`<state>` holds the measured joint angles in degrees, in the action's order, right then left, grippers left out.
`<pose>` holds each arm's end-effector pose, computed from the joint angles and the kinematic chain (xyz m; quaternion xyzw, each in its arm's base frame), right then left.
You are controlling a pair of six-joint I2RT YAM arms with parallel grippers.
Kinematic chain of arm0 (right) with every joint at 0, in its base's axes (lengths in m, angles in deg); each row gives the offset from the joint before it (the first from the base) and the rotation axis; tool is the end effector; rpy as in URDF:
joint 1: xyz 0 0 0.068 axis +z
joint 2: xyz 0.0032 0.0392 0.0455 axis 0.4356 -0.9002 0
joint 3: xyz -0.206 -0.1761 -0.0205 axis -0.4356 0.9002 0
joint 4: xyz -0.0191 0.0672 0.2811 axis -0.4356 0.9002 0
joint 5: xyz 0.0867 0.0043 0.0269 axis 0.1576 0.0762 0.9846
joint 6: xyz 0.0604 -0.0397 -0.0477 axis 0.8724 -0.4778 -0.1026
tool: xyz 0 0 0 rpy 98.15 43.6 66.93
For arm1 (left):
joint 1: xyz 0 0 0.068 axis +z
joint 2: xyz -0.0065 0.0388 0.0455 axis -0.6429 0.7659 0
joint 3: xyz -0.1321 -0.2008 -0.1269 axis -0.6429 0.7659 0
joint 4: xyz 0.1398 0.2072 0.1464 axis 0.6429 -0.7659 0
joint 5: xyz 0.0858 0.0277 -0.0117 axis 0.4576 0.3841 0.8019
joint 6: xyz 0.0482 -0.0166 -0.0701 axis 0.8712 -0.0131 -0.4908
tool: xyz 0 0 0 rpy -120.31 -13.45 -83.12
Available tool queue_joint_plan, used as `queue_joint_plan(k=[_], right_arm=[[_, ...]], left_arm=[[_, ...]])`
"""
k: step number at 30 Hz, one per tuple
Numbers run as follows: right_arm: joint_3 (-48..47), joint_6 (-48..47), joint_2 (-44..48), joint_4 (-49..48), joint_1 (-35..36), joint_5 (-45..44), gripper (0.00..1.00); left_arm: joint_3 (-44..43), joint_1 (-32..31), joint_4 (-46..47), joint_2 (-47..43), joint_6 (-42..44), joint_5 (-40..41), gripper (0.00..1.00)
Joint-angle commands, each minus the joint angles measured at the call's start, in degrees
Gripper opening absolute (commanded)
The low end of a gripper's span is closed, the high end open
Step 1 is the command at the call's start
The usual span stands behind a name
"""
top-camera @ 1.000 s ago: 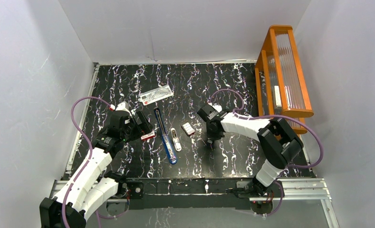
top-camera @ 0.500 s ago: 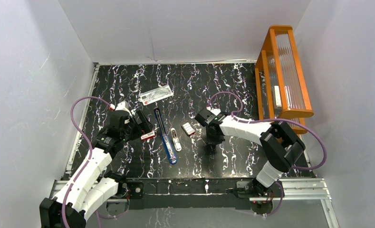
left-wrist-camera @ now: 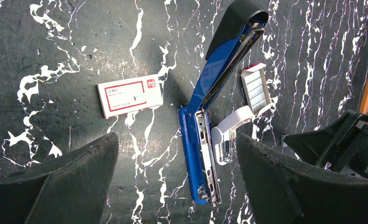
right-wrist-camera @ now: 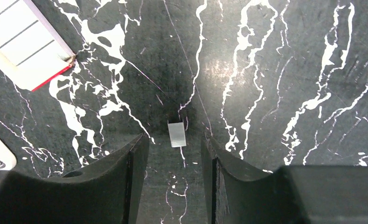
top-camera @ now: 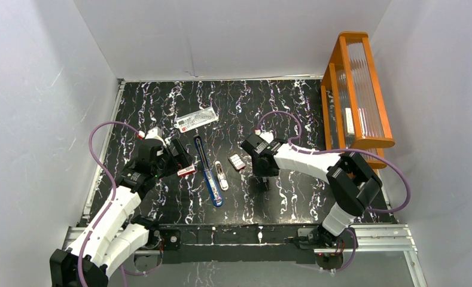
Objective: Load the staples into the stapler
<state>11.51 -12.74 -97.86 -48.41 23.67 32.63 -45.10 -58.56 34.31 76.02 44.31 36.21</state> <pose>0.2447 0.2432 0.1340 -0.0363 0.9689 -0.0133 0.2445 0.2361 -0.0773 0.2258 -0.1558 0.8661 -0.2157 0.4232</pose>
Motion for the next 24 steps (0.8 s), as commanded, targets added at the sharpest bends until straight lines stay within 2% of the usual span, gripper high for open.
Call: queue_joint_plan(k=[1,13,24], right_arm=[[0.0,-2.2,-0.9,-4.3,-1.0,1.8,0.55],[2.9,-3.4,-2.5,-6.6,-3.6,6.6,0.47],[2.1,-3.4,-4.2,-4.5,-3.6,5.3,0.29]], left_arm=[[-0.2,-0.1,-0.1,-0.3,0.2,0.5,0.94],[-0.2,-0.1,-0.2,0.0,0.2,0.7,0.94],[-0.1,-0.1,-0.2,0.0,0.0,0.6,0.94]])
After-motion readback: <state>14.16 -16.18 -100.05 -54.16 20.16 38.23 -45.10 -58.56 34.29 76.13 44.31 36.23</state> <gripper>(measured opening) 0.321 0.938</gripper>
